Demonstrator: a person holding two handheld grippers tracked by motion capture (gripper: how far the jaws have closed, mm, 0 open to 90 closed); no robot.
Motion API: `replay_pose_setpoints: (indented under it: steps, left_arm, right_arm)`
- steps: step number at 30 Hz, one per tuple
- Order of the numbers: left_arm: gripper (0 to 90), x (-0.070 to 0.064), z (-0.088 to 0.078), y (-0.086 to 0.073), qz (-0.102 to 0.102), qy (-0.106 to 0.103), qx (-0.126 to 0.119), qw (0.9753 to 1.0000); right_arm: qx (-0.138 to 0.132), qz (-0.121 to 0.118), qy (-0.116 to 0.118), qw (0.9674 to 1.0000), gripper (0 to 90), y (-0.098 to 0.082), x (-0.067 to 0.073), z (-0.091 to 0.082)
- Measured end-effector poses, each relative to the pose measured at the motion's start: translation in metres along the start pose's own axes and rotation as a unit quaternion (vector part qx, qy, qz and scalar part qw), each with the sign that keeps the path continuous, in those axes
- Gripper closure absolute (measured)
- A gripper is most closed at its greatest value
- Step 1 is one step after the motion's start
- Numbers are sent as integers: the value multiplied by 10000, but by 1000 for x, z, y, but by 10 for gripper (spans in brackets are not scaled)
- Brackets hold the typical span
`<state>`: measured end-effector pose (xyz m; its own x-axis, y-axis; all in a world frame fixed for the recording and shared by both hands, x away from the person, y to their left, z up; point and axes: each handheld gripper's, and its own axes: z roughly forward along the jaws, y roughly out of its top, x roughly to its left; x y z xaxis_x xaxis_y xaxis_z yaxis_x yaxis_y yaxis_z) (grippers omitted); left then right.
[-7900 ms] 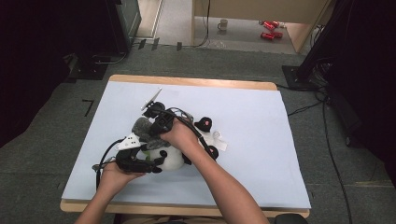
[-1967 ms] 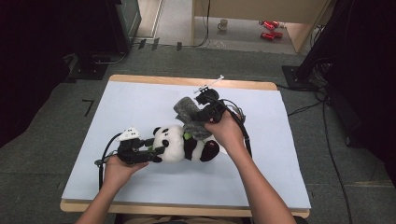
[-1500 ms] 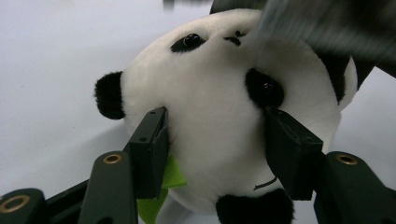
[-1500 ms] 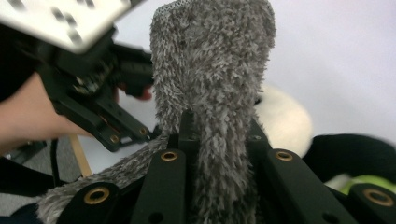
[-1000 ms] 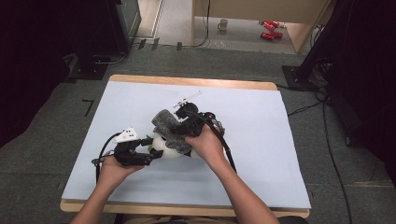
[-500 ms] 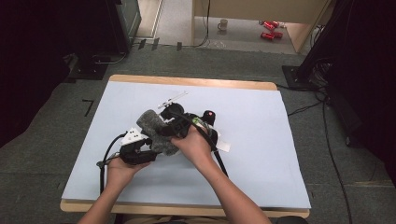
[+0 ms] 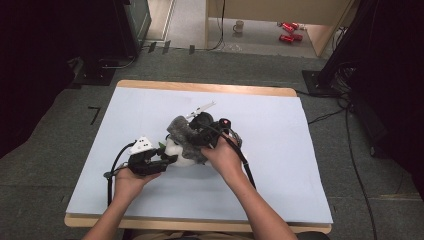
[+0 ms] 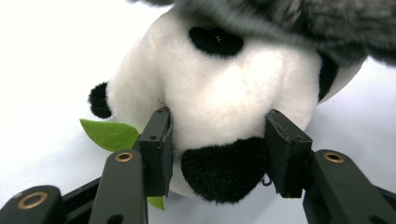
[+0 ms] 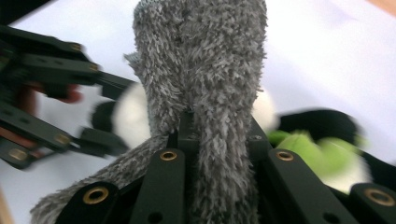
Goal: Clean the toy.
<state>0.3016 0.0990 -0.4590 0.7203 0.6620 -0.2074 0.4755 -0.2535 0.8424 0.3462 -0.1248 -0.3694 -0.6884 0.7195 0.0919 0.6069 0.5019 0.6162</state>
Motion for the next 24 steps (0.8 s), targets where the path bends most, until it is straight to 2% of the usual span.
replay_pose_setpoints:
  steps: [4, 7, 8, 10, 14, 17, 20, 21, 22, 23, 24]
  left_arm:
    - [500, 0, 0, 0, 14, -45, -15, 10000]
    - [499, 0, 0, -1, 25, -38, -15, 10000]
    - [496, 1, 0, -1, -2, -63, -28, 10000]
    - [492, 2, 0, -2, -13, -91, -26, 10000]
    - [488, 2, 0, -2, 12, -79, -23, 10000]
    - [487, 2, 0, -1, 11, -84, -3, 10000]
    - [486, 2, -1, 0, -70, -112, 54, 9999]
    - [485, 3, -1, 0, -96, -130, 87, 9998]
    - [485, 3, -1, 0, -96, -130, 87, 9998]
    - [486, 4, 0, -1, -101, -163, 151, 9997]
    - [488, 4, 0, -1, -108, -174, 139, 9997]
  right_arm:
    - [50, 76, -267, 9996, 766, -6, -15, -10]
    - [34, 201, -282, 9994, 766, -5, -20, -15]
    - [-62, 335, -159, 9993, 768, -2, -21, -21]
    - [-197, 461, 22, 9987, 768, 1, -20, -26]
    - [-410, 362, 294, 9981, 766, 10, -8, -29]
    - [-322, 174, 516, 9980, 766, 17, 10, -20]
    - [19, -52, 494, 9988, 766, 16, 21, -2]
    - [130, -82, 462, 9988, 764, 14, 20, 5]
    - [130, -82, 462, 9988, 764, 14, 20, 5]
    - [215, -28, 567, 9982, 762, 9, 13, 14]
    - [172, 126, 716, 9972, 763, 6, 7, 15]
